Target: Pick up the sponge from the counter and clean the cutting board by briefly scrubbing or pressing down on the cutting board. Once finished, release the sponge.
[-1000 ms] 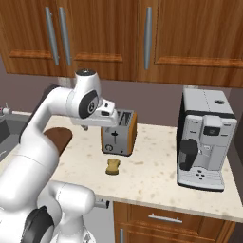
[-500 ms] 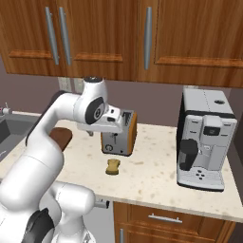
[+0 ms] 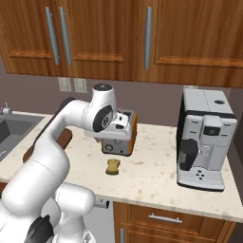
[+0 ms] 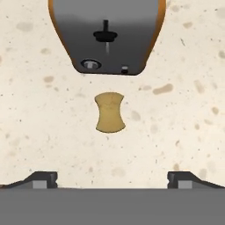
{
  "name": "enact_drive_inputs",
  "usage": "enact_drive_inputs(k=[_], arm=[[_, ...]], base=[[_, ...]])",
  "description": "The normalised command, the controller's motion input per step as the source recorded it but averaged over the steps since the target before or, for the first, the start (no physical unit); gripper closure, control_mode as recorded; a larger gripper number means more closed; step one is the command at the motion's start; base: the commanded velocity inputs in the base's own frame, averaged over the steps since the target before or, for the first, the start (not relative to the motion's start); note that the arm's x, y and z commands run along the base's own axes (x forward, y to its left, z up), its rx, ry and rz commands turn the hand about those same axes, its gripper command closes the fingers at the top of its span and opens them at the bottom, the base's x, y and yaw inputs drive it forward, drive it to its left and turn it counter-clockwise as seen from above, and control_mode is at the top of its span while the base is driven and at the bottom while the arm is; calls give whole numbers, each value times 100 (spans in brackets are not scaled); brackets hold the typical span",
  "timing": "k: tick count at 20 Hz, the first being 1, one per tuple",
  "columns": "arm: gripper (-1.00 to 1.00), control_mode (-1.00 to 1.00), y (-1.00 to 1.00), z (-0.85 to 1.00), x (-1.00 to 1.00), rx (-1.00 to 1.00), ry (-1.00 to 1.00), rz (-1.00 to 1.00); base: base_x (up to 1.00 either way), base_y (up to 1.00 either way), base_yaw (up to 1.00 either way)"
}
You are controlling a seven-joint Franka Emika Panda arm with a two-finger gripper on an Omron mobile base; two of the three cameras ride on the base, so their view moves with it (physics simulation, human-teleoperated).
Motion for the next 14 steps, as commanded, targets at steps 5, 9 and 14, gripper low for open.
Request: enact_drive_inputs(k=[5, 9, 14], arm=[[-100, -100, 8, -21, 2, 0, 0, 0], [-100, -100, 2, -47, 2, 0, 0, 0], [-100, -100, 4, -37, 20, 0, 0, 0]], base=[[0, 0, 0], [0, 0, 0], [0, 0, 0]])
